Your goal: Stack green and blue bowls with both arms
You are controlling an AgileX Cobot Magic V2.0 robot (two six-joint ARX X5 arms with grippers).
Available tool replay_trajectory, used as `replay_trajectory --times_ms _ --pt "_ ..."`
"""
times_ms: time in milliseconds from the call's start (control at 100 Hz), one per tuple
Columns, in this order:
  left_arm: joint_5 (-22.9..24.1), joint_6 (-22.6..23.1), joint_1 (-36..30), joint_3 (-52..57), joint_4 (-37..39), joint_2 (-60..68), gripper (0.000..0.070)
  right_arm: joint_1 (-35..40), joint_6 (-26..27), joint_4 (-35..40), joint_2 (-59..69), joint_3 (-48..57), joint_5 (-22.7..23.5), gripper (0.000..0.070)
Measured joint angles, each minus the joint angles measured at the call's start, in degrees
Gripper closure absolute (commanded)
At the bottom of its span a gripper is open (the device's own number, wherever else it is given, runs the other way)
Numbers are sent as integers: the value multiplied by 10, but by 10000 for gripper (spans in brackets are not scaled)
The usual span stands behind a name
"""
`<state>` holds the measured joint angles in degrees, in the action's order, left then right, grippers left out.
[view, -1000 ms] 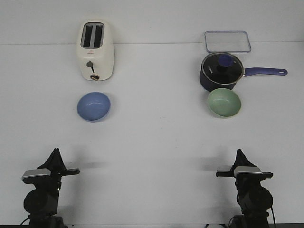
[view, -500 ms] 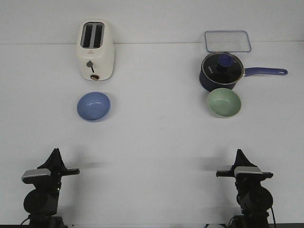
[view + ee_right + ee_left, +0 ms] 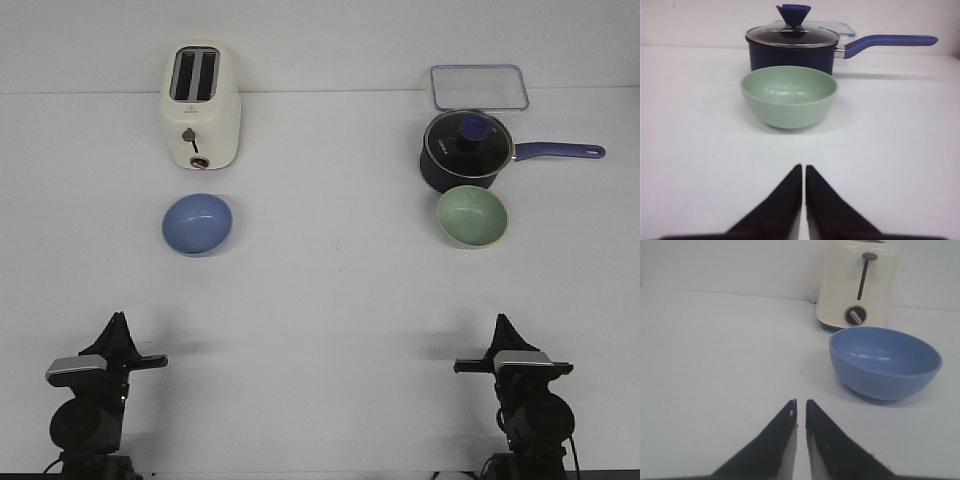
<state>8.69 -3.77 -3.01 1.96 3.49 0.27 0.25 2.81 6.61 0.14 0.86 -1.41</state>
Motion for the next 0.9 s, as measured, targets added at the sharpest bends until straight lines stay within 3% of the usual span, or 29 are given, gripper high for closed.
replay_trajectory --times_ms 300,480,630,680,780,900 --pt "0 0 0 0 0 0 685 0 124 0 0 0 15 688" --pt "0 0 0 0 0 0 685 0 163 24 0 9 15 688" --pt "0 0 0 0 0 0 685 0 178 61 32 92 14 679" --pt "0 0 0 0 0 0 685 0 180 66 55 137 14 597" --pt "0 0 0 0 0 0 685 0 175 86 120 233 9 282" --pt "0 0 0 0 0 0 685 0 167 141 221 337 -28 257"
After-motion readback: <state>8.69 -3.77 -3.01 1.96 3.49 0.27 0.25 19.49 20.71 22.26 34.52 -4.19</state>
